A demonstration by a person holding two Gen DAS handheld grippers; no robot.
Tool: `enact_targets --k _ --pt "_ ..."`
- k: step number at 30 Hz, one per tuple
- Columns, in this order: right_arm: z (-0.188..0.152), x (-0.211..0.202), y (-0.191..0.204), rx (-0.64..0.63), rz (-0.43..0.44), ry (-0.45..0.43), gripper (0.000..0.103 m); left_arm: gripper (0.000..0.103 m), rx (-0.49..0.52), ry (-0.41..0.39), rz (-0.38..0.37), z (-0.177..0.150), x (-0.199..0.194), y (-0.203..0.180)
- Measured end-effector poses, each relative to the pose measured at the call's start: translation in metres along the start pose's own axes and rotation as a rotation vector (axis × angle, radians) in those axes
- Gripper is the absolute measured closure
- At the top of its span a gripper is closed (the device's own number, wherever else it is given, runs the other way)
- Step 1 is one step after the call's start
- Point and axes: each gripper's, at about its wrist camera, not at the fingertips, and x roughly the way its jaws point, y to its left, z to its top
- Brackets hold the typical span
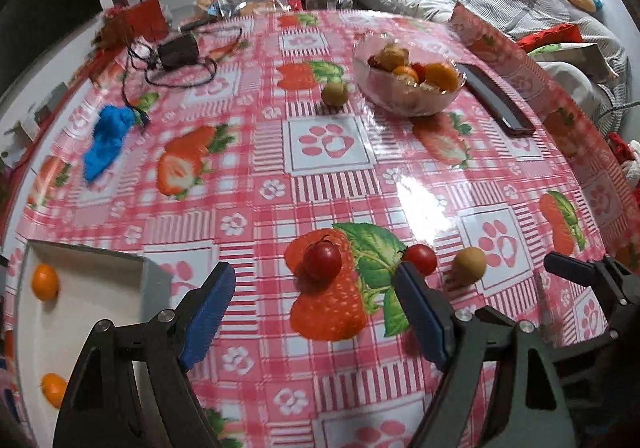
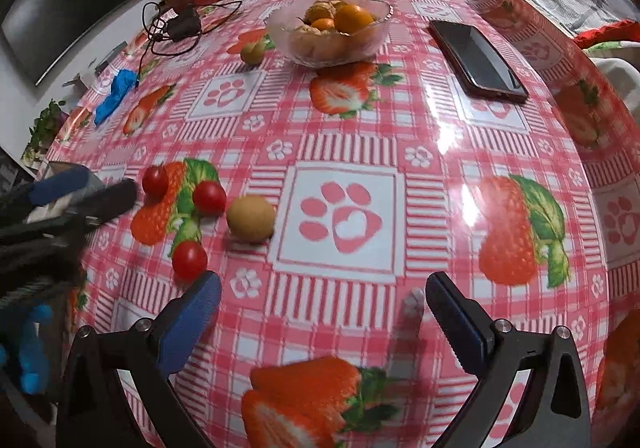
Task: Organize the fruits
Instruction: 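Grasp a red cherry tomato with the left tool while the right tool grasps a brown kiwi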
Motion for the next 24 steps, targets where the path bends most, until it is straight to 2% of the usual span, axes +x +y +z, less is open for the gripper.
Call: enact_targets --k 6,8,12,14,15,17,19,22,24 --pt "0.004 0.005 0.002 -0.017 -0.019 -0.021 0.0 0.02 -0.006 0.029 -0.015 0.002 0.024 -0.001" --pt "0.004 0.004 -0.003 -0.005 -0.012 -0.026 0.0 0.024 -0.004 0.044 -0.016 0.002 0.031 -0.002" --pt "0.009 0.006 -0.002 -0.01 -0.012 -0.029 0.0 0.027 0.0 0.023 0.003 0.002 0.032 -0.003" --pt "0.012 0.01 0.001 -0.016 -0.009 -0.034 0.002 0.036 -0.013 0.018 0.008 0.003 0.031 -0.001" --pt "0.013 0.012 0.003 -0.017 -0.003 -0.032 0.009 0.041 -0.014 0.015 0.01 0.003 0.03 0.0" --pt "0.016 0.016 0.008 -0.027 -0.002 -0.024 0.014 0.068 0.001 0.011 -0.002 0.003 0.028 0.0" --pt "0.016 0.018 0.016 -0.059 -0.007 -0.032 0.017 0.078 0.008 0.013 -0.011 0.001 0.026 0.002" --pt "0.016 0.019 0.031 -0.128 -0.051 -0.055 0.04 0.078 -0.019 0.013 -0.042 -0.004 0.023 0.006" --pt "0.016 0.017 0.036 -0.151 -0.045 -0.067 0.076 0.078 -0.053 0.013 -0.084 -0.009 0.018 0.011"
